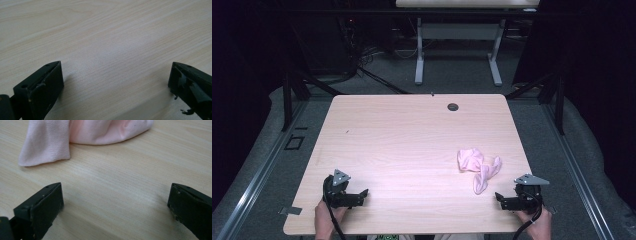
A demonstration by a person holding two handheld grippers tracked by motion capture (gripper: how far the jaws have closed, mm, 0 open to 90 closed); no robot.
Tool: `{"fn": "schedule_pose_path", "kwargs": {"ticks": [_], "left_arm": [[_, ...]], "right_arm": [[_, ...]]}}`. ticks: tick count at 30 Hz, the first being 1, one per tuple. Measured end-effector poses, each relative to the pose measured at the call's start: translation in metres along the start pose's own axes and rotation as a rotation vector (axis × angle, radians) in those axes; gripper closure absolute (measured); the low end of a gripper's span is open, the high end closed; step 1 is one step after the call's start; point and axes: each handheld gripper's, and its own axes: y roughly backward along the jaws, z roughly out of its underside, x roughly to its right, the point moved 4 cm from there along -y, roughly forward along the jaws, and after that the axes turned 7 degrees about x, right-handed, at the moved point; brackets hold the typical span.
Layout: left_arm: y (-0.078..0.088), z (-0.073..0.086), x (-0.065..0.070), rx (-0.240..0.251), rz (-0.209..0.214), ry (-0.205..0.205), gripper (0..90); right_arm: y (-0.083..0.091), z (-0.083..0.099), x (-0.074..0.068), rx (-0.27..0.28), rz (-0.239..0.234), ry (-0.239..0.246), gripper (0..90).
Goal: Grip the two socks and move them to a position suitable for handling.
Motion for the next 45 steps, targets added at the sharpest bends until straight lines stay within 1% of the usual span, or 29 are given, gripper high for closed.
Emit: {"fn": "schedule_pose_path", "kwargs": {"ticks": [3,5,12,15,18,20,22,23,24,25,26,27,29,30,33,36,37,39,41,42,43,44,45], "left_arm": [[0.0,0.0,0.0,0.0,0.001,0.001,0.0],[0.0,0.0,0.0,0.0,0.0,0.001,0.0],[0.0,0.0,-0.001,0.001,-0.014,0.004,0.0],[0.0,0.0,-0.001,0.001,-0.017,0.008,0.0],[0.0,0.0,-0.001,0.002,-0.018,0.009,0.1],[0.0,0.0,-0.001,0.002,-0.019,0.01,0.0],[0.0,0.0,0.0,0.003,-0.02,0.014,0.1],[0.0,0.0,-0.001,0.002,-0.021,0.015,0.0],[0.0,0.0,-0.001,0.002,-0.021,0.015,0.1],[0.0,0.0,-0.001,0.001,-0.023,0.017,0.1],[0.0,0.0,-0.001,0.001,-0.023,0.017,0.1],[0.0,0.0,-0.001,0.001,-0.023,0.017,0.1],[0.0,0.0,-0.001,0.001,-0.023,0.017,0.1],[0.0,0.0,-0.001,0.001,-0.023,0.017,0.1],[0.0,0.0,-0.001,0.001,-0.023,0.017,0.1],[0.0,0.0,-0.001,0.001,-0.023,0.017,0.1],[0.0,0.0,-0.001,0.001,-0.023,0.017,0.1],[0.0,0.0,-0.001,0.001,-0.023,0.017,0.1],[0.0,0.0,-0.001,0.001,-0.023,0.017,0.1],[0.0,0.0,-0.001,0.001,-0.023,0.017,0.1],[0.0,0.0,-0.001,0.001,-0.023,0.017,0.1],[0.0,0.0,-0.001,0.001,-0.023,0.017,0.1],[0.0,0.0,-0.001,0.001,-0.024,0.017,0.1]], "right_arm": [[-0.001,-0.001,0.0,-0.008,0.005,-0.002,0.0],[-0.001,-0.002,0.0,-0.008,0.019,-0.012,0.0],[-0.003,-0.004,0.001,-0.024,0.026,-0.021,0.0],[-0.003,-0.006,0.001,-0.048,0.023,-0.023,0.0],[-0.002,-0.008,0.001,-0.086,0.013,-0.025,0.0],[-0.001,-0.011,0.002,-0.109,-0.014,-0.037,0.0],[0.002,-0.017,0.0,-0.11,-0.022,-0.032,0.0],[0.004,-0.021,-0.001,-0.12,-0.031,-0.025,0.0],[0.006,-0.028,-0.003,-0.119,-0.038,-0.016,0.0],[0.007,-0.032,-0.004,-0.117,-0.047,-0.017,0.0],[0.007,-0.032,-0.004,-0.117,-0.047,-0.017,0.0],[0.008,-0.048,-0.007,-0.127,-0.073,-0.013,0.0],[0.006,-0.057,-0.009,-0.152,-0.088,-0.013,0.0],[0.004,-0.064,-0.01,-0.163,-0.082,-0.002,0.0],[-0.004,-0.079,-0.013,-0.192,-0.092,0.018,0.0],[-0.019,-0.091,-0.018,-0.24,-0.082,0.043,0.0],[-0.026,-0.093,-0.019,-0.262,-0.089,0.043,0.0],[-0.036,-0.094,-0.018,-0.293,-0.083,0.048,0.0],[-0.046,-0.092,-0.015,-0.338,-0.09,0.045,0.0],[-0.052,-0.09,-0.013,-0.356,-0.1,0.037,1.9],[-0.055,-0.089,-0.012,-0.376,-0.105,0.029,3.5],[-0.059,-0.087,-0.011,-0.392,-0.105,0.031,5.6],[-0.062,-0.086,-0.012,-0.4,-0.119,0.028,11.3]]}}
